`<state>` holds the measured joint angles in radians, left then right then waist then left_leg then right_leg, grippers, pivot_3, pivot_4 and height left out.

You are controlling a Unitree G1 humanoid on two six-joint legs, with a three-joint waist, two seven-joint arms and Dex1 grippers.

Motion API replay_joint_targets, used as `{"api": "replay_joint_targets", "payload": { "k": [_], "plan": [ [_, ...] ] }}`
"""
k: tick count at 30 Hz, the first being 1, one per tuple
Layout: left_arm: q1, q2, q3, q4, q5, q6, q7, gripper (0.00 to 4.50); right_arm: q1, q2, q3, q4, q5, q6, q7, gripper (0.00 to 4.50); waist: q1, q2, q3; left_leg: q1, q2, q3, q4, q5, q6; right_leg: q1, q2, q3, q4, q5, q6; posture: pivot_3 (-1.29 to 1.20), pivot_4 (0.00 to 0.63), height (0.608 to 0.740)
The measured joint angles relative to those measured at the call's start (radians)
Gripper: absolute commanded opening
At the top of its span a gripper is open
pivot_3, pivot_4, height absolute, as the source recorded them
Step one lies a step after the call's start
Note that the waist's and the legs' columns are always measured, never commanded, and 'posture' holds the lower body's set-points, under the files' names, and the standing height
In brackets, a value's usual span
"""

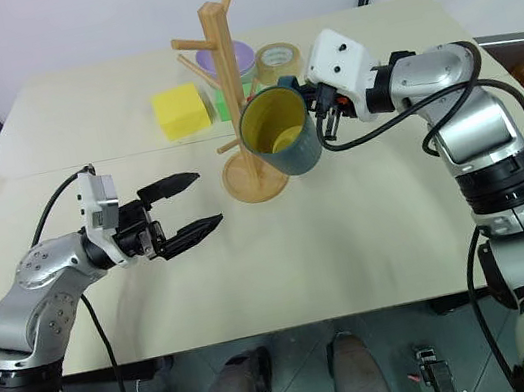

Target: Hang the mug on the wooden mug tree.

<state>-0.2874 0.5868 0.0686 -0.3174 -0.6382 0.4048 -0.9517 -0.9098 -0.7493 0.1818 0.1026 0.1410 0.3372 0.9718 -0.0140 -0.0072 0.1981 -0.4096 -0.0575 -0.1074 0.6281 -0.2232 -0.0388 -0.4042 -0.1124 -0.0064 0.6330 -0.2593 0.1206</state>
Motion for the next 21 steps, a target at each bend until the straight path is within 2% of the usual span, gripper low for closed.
{"api": "replay_joint_targets", "payload": {
  "k": [13,16,19,21],
  "plan": [
    [0.001,-0.005,-0.001,-0.001,0.001,0.000,0.020,4.50,-0.096,0.094,0.041,0.177,-0.080,-0.073,0.041,0.02,-0.001,0.000,0.000,0.000,0.000,0.000,0.000,0.000,0.000,-0.001,0.001,0.000,0.001,0.000,0.001,0.00,0.150,0.740],
    [0.002,-0.005,-0.002,-0.002,0.001,-0.001,0.024,4.50,-0.099,0.102,0.041,0.193,-0.089,-0.087,0.045,0.93,-0.001,0.000,0.000,0.000,0.000,0.000,0.000,0.000,0.000,-0.001,0.001,0.000,0.001,0.001,0.001,0.00,0.150,0.740],
    [0.004,-0.005,-0.002,-0.005,0.001,-0.001,0.031,4.50,-0.102,0.102,0.038,0.204,-0.105,-0.097,0.032,2.36,0.000,0.000,0.000,0.000,0.000,0.000,0.000,0.000,0.000,-0.001,0.001,0.000,0.001,0.001,0.001,0.00,0.150,0.740],
    [0.005,-0.005,-0.002,-0.008,0.002,-0.001,0.033,4.50,-0.101,0.094,0.037,0.204,-0.116,-0.105,0.029,2.36,-0.001,0.000,0.000,0.000,0.000,0.000,0.000,0.000,0.000,-0.001,0.001,0.000,0.001,0.001,0.001,0.00,0.150,0.740]
  ]
}}
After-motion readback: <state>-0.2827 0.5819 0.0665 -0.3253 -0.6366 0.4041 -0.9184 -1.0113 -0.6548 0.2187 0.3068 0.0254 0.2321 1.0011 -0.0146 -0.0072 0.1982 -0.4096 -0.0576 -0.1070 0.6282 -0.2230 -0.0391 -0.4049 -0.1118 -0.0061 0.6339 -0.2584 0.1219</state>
